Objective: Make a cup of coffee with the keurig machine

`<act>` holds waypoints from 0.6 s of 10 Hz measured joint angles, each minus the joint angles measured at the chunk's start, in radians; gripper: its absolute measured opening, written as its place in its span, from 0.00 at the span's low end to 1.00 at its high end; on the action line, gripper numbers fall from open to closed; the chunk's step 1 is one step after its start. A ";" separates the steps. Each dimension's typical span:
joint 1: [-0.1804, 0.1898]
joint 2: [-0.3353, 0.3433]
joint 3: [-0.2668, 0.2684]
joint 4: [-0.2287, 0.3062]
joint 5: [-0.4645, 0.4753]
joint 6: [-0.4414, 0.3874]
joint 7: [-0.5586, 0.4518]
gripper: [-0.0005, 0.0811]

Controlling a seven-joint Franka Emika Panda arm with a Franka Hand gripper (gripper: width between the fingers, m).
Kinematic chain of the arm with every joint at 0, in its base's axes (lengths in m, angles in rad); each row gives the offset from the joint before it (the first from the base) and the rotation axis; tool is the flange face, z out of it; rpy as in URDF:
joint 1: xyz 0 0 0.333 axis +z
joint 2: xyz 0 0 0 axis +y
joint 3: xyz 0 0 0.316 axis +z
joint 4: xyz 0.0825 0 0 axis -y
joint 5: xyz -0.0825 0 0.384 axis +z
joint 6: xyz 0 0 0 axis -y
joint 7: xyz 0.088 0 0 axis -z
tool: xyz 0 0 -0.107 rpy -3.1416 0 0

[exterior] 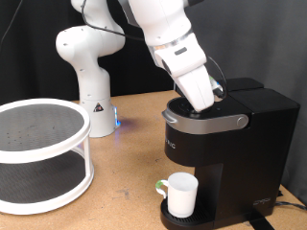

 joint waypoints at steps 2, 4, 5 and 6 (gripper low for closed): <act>-0.002 0.026 -0.011 0.034 0.013 -0.056 0.017 0.01; -0.009 0.053 -0.018 0.068 0.026 -0.113 0.030 0.01; -0.012 0.063 -0.020 0.081 0.030 -0.132 0.033 0.01; -0.014 0.071 -0.022 0.091 0.031 -0.149 0.036 0.01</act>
